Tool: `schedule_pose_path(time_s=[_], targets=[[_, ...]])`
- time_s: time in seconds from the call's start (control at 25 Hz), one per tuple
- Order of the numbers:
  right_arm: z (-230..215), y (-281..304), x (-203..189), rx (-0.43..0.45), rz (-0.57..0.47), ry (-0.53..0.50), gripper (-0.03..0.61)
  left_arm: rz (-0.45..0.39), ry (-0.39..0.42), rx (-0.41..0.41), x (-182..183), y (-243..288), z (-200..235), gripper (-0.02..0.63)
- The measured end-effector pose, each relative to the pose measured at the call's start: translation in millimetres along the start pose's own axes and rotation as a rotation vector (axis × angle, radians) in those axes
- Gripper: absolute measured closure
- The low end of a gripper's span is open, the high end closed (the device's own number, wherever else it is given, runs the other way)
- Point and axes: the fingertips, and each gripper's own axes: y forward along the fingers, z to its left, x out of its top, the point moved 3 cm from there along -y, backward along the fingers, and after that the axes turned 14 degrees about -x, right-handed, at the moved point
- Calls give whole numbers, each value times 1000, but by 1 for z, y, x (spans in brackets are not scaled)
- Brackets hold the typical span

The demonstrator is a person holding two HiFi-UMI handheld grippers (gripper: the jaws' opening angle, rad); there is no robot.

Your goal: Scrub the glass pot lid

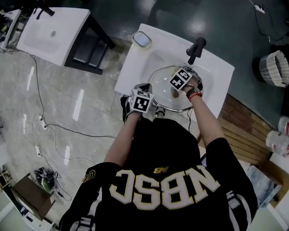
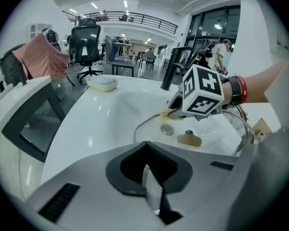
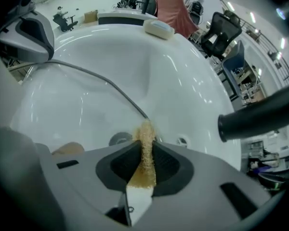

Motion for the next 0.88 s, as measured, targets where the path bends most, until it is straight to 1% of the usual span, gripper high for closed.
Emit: schedule_pose_path(time_s=[0.24,0.4,0.52,0.68,0.88], targets=[[-16,-11,-35,-9,77,-59,512,-4,-5,-8,0,0,0,601],[-19,-25,-54,25,136,-103,509,-9,-7,-8,-1,1,0,601],[-21,-34,-64,69,155,-96,509,-7,-10,-8,0,1,0,600],[-20,-54,-77,159,185,-83,506,-1,-10,-10,0,0,-1,601],[-7,-78,-79,246,175,-119,506,-6,-3,-6,0,2,0,601]])
